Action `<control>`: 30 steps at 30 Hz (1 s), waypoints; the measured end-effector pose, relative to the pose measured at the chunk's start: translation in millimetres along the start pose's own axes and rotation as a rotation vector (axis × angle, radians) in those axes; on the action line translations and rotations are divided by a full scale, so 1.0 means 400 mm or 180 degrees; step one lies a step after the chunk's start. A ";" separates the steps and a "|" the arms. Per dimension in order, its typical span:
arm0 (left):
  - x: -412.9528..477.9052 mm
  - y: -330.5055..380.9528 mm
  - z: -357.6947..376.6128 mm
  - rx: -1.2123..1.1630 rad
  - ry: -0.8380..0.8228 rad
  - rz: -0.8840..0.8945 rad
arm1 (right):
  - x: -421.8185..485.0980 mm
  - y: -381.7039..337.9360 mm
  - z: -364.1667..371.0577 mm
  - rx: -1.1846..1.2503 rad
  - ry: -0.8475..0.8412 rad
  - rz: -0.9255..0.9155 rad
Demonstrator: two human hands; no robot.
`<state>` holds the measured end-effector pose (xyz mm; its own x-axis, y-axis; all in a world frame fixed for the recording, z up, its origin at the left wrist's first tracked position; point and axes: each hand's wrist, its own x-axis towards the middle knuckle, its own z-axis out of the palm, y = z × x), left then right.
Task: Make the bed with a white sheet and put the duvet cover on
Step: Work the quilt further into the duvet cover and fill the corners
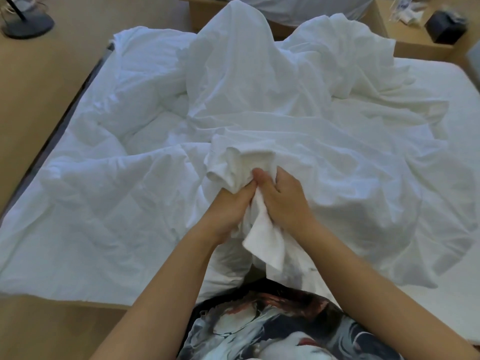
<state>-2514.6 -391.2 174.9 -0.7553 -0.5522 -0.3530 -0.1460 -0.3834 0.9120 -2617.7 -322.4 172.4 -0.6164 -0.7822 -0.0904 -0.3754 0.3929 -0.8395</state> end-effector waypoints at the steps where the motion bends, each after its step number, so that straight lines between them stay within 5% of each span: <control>1: 0.000 -0.004 0.006 0.0078 -0.0027 -0.0046 | 0.011 -0.002 -0.005 -0.0061 0.0183 -0.0085; 5: -0.020 -0.015 -0.003 0.0442 -0.0738 -0.0433 | 0.063 -0.018 -0.038 -0.0376 0.0413 -0.0326; 11: -0.004 -0.018 -0.027 -0.0797 -0.0192 -0.0177 | 0.041 -0.011 -0.014 0.0106 0.0316 -0.0107; 16: -0.016 -0.028 -0.035 -0.1564 -0.0409 -0.0303 | 0.035 -0.012 -0.023 -0.0208 0.0193 -0.0206; 19: -0.029 -0.027 -0.015 -0.0576 -0.0222 -0.0137 | 0.031 -0.010 -0.042 -0.0902 0.0381 -0.0302; 23: -0.029 -0.040 -0.003 0.1106 0.0849 0.0157 | -0.056 -0.040 -0.041 -0.0695 0.1382 -0.0767; 26: -0.041 -0.069 0.022 0.3144 0.0871 0.0317 | -0.115 -0.063 0.001 -0.0183 0.0045 0.0231; 30: -0.090 -0.118 0.046 0.3622 0.0708 0.0686 | -0.137 -0.043 0.026 0.0713 -0.0691 0.0519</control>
<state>-2492.3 -339.6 148.5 -0.7225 -0.6849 -0.0950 -0.5998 0.5525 0.5788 -2570.2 -291.5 186.3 -0.4851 -0.8120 -0.3247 -0.1082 0.4241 -0.8991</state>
